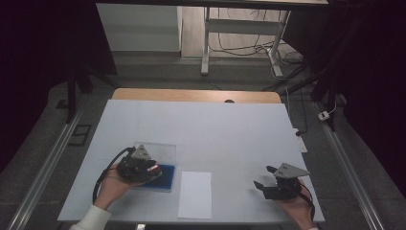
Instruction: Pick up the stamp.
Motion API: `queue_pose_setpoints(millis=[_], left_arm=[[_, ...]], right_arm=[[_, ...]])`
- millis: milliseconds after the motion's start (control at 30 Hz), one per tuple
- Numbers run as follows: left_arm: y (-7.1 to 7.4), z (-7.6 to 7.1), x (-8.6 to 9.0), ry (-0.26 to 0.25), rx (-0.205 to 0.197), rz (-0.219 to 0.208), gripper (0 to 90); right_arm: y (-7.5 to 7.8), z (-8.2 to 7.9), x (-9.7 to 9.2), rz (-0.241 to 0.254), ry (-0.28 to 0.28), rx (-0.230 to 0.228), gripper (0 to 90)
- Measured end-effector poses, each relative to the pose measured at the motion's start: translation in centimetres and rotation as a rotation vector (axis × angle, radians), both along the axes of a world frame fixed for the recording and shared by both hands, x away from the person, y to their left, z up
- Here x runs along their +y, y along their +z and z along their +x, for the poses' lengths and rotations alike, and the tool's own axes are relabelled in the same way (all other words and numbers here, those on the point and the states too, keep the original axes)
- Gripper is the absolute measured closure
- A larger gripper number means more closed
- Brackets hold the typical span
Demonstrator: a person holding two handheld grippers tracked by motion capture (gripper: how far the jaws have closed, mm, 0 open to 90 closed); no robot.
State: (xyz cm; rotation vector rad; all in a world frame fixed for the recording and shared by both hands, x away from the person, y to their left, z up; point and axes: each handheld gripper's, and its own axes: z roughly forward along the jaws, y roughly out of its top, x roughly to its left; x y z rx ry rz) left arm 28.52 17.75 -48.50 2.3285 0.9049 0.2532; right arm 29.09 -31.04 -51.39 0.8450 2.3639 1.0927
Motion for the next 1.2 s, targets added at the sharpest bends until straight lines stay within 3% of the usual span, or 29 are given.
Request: queue_pose_setpoints(millis=[267, 733, 1200], left_arm=[[0.0, 0.0, 0.2, 0.005, -0.006, 0.004, 68.5], [0.1, -0.1, 0.2, 0.007, -0.018, 0.001, 70.6], [2.0, -0.9, 1.0, 0.007, -0.061, -0.065, 70.7]], right_arm=[[-0.1, 0.0, 0.0, -0.003, 0.002, -0.002, 22.7], [0.0, 0.0, -0.1, 0.004, 0.004, -0.003, 22.7], [0.2, -0.2, -0.2, 0.011, 0.004, -0.02, 23.5]])
